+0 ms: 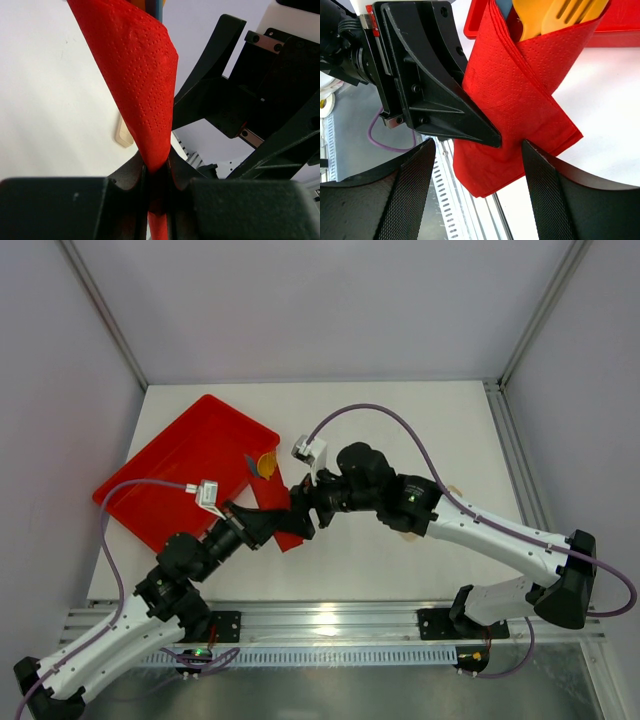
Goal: Place the utensils on the paper napkin and roll it up
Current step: Roll the napkin.
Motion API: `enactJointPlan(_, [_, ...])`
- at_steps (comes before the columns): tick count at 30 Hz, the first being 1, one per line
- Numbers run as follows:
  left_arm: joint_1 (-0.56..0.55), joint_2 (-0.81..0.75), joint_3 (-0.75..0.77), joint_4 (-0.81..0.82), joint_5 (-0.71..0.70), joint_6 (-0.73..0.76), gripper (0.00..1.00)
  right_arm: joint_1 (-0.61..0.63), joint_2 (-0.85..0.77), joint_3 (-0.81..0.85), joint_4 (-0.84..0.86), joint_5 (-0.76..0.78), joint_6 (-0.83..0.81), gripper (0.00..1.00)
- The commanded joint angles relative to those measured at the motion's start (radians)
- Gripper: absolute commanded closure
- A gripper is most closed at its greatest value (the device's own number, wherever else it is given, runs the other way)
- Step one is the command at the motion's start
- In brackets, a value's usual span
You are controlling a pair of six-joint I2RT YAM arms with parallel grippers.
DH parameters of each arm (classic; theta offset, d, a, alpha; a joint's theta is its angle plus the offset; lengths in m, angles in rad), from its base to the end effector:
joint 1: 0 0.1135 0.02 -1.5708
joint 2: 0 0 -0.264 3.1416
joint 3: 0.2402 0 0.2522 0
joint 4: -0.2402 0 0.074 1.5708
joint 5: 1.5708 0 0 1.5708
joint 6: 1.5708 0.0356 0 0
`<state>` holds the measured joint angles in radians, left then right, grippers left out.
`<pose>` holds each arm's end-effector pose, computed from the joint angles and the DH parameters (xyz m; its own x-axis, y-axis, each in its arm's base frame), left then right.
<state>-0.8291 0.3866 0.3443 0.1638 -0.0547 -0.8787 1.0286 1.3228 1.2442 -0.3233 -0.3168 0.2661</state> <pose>0.0903 -0.0956 0.2759 -0.4863 -0.6072 -0.6284 0.5095 0.3872 -0.7685 0.1470 0.2656 0.3678 -0.4477 -0.2589 -0.8559 -0.8750 0.3243 0.3596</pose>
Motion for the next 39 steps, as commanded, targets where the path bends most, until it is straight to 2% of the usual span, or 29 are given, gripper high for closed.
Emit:
enactJointPlan(1, [-0.002,-0.023,0.030,0.040,-0.020,0.007,1.00,0.007,-0.010,-0.005,0.053,0.010,0.018,0.27])
enactJointPlan(23, [-0.002,-0.020,0.032,0.054,-0.037,0.015,1.00,0.021,-0.034,-0.055,0.079,-0.062,0.064,0.27])
enactJointPlan(26, [-0.002,-0.020,0.035,0.054,-0.034,0.015,1.00,0.021,-0.040,-0.092,0.131,-0.106,0.090,0.28])
enactJointPlan(32, [-0.002,-0.014,0.030,0.074,-0.019,0.000,1.00,0.021,-0.046,-0.095,0.153,-0.082,0.061,0.28])
enactJointPlan(39, [-0.002,-0.031,0.025,0.069,0.004,-0.008,1.00,0.011,-0.054,-0.121,0.225,-0.133,0.048,0.32])
